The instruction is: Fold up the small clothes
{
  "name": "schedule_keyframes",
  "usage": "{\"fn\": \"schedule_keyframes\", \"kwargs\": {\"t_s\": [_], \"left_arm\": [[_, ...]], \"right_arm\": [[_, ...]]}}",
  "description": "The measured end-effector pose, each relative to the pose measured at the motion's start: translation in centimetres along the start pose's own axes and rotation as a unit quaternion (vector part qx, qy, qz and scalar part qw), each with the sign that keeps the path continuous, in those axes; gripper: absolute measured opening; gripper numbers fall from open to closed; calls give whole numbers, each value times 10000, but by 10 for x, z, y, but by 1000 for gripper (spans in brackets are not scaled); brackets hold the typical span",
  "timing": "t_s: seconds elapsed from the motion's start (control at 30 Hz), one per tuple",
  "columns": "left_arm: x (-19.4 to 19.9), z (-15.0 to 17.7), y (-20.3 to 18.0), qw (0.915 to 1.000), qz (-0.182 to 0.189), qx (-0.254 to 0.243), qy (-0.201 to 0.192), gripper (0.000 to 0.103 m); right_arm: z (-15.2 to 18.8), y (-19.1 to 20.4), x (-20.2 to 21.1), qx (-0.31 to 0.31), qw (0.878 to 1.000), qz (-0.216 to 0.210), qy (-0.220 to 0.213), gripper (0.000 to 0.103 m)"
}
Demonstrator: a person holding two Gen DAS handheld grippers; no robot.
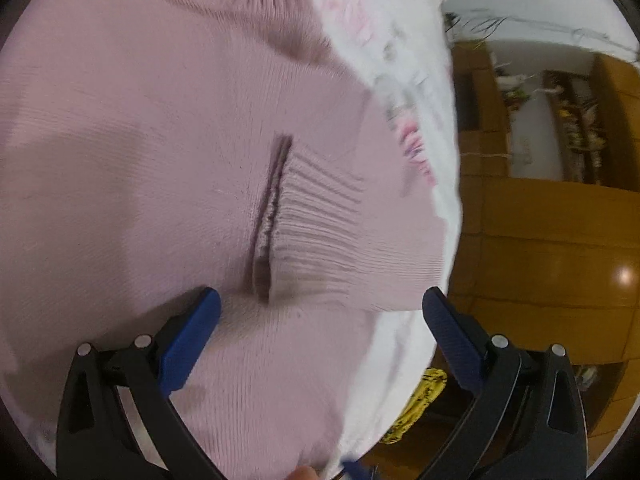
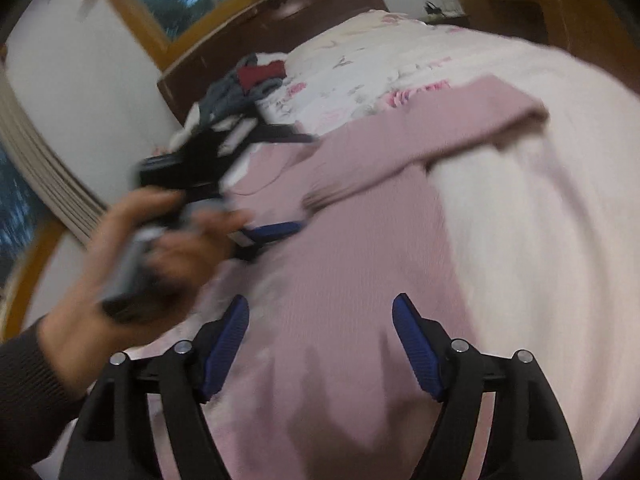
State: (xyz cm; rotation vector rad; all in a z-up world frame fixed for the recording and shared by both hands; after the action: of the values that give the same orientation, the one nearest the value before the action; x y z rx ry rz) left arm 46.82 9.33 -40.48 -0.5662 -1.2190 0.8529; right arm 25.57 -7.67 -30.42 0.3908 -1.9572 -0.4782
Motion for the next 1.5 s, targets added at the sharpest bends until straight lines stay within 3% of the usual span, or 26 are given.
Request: {"fn": "schedule_keyframes", "kwargs": {"t_s": [0.07, 0.13, 0.2, 0.23, 0.27, 0.3, 0.5, 0.63, 0.73, 0.9, 1.07, 1.5], "left_arm": [[-5, -6, -3, 9999, -86, 65, 42, 99], [-7, -12, -7, 9998, -190, 51, 88, 91], [-6, -16, -8, 9988, -452, 34, 176, 48], [-6, -19, -7, 9981, -572, 65, 215, 39], [-5, -23, -4, 9974, -688, 111, 207, 17], [-4, -25, -3, 9968, -760, 146, 213, 9], [39, -21, -32, 9981, -551, -211, -155, 6], [102, -8, -59, 9944, -574, -684, -568, 6], [158, -2, -55, 9909, -670, -773, -874, 5], [226, 1, -7, 9874, -920, -566, -1160, 5], [259, -1, 47, 9866, -1000, -213, -1271, 5], [271, -13, 141, 9815, -1240, 445, -1385, 5]], "right_arm": [[14, 5, 3, -177, 9996, -150, -144, 75], [19, 9, 0, -98, 9998, -73, -174, 75], [23, 10, -2, -10, 9998, -48, -177, 75], [28, 7, -6, 13, 9999, -19, -168, 75], [33, 5, -11, 21, 9999, 15, -97, 75], [35, 4, -14, -9, 10000, 1, -26, 75], [36, 1, -14, -23, 10000, -29, -90, 75], [36, 0, -14, -30, 9999, -10, -125, 75], [37, 4, -14, 66, 9999, -53, -97, 74], [39, 11, -17, 200, 9997, -102, -44, 70], [36, 11, -20, 184, 9998, -80, -36, 70], [35, 7, -25, 121, 9999, -78, 37, 70]]}}
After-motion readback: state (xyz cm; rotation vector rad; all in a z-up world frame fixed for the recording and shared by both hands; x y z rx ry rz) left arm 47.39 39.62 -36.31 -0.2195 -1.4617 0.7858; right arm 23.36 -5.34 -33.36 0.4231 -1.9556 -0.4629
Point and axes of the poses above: each gripper's, at about its wrist camera, not at the fingertips, and x roughly against the way its jaws point, y to its left, z to its underside, the point moved 6 cm from there along -x, roughly the way its jaws point, and after that the axes turned 15 degrees about y, right-handed, at the moved point
